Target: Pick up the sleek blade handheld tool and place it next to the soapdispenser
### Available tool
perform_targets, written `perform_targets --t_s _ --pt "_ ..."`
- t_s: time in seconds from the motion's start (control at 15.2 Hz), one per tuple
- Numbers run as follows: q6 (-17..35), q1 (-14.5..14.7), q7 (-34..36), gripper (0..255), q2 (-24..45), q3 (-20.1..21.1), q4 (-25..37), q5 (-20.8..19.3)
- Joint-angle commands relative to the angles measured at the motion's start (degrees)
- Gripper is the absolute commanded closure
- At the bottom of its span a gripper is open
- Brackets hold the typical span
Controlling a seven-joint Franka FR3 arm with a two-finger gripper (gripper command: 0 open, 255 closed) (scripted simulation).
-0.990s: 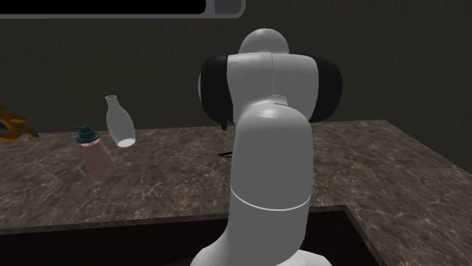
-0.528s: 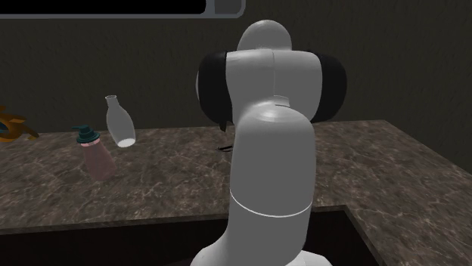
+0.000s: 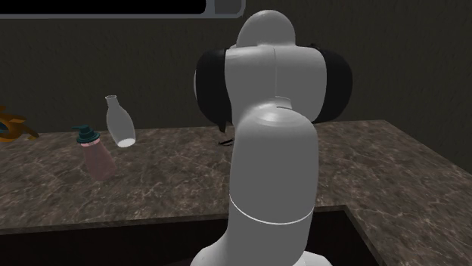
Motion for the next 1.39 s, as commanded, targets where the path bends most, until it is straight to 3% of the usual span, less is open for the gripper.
perform_targets --t_s 0.0,1.32 --pt "-1.53 0.0 0.11 255 -0.11 0.0 1.41 -0.03" --pt "-16.55 -0.1 1.08 255 -1.41 -0.05 15.15 -0.23"
